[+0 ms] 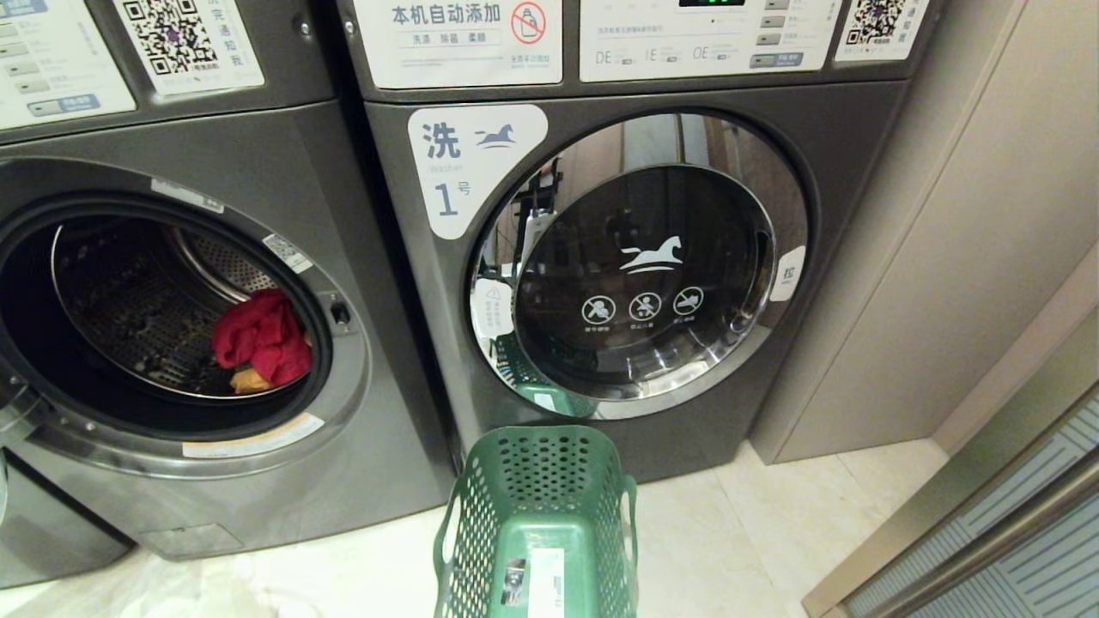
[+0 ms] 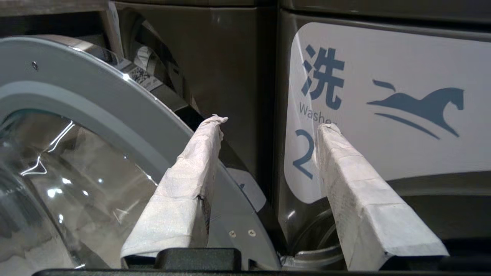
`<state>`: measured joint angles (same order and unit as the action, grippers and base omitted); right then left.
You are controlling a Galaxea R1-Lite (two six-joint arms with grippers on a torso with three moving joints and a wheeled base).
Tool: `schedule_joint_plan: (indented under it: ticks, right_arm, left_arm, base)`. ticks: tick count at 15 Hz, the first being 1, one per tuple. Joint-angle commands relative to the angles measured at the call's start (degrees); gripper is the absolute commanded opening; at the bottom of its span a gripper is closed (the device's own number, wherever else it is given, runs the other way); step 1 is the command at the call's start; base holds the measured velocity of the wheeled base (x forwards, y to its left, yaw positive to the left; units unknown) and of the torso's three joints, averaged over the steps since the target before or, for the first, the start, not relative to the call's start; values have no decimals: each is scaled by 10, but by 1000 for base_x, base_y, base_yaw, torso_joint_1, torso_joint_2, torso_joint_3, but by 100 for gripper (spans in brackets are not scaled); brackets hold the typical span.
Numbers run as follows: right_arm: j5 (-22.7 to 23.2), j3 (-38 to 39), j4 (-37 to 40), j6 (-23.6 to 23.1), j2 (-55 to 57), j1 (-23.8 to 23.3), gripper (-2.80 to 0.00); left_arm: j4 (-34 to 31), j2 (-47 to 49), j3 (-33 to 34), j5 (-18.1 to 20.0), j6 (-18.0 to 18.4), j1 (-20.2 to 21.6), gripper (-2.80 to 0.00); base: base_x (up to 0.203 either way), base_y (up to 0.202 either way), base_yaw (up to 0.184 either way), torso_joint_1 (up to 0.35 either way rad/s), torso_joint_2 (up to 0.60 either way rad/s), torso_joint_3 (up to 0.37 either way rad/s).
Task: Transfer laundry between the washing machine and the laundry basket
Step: Open the lid of the washing machine, then pick a cloth and place it into the basket
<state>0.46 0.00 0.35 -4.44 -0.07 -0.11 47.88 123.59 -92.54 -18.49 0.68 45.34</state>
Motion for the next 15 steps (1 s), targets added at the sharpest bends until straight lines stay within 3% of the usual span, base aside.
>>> schedule_joint_plan:
  ticks: [1,7,10,15]
  right_arm:
    - [0,0,0,0,1,0,-280]
    - [0,0,0,0,1,0,-280]
    - [0,0,0,0,1,-1,-280]
    - [1,0,0,0,1,0,-280]
  left_arm:
    - [3,31,-30,-16,5,-12,-280]
    - [3,76,-98,-87,38,-59,-280]
    - [2,91,-118,-91,57,-69,-280]
    - [0,119,-148,-85,55,-76,-280]
  base:
    - [0,0,0,0,0,0]
    - [0,0,0,0,0,0]
    - [0,0,0,0,0,0]
    - [0,0,0,0,0,0]
